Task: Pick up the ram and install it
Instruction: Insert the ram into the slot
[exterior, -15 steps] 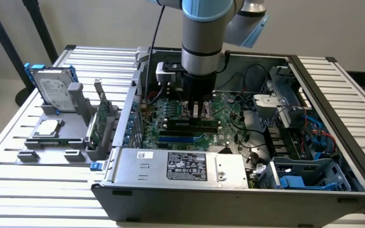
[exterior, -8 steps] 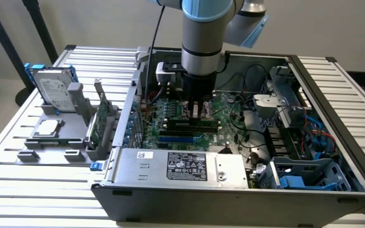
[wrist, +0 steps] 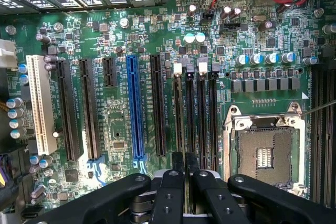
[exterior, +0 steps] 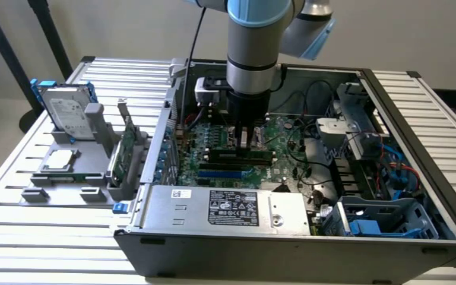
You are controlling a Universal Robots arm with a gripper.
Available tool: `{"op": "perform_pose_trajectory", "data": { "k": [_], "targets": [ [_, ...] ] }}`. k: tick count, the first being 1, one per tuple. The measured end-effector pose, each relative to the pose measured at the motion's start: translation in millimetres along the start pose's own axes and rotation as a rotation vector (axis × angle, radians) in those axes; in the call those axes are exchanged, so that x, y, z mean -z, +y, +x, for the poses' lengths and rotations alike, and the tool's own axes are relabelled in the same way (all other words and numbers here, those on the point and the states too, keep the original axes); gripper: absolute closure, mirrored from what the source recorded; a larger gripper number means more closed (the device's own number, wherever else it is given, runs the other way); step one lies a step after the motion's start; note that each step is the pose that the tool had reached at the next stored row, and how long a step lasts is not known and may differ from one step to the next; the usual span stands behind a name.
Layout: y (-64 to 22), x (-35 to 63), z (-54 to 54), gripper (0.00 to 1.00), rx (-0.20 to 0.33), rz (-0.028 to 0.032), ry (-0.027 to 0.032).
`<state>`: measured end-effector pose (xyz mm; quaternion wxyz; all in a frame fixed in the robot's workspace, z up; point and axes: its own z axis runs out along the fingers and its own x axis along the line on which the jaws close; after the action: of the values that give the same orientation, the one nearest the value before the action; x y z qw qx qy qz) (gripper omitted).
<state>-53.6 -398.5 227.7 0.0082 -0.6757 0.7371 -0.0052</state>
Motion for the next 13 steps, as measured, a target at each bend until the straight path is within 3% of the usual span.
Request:
{"op": "perform_pose_trajectory", "data": {
  "k": [13],
  "targets": [
    [0.1, -3.6, 0.0, 0.85, 0.0, -0.0001, 0.0001]
  ]
}}
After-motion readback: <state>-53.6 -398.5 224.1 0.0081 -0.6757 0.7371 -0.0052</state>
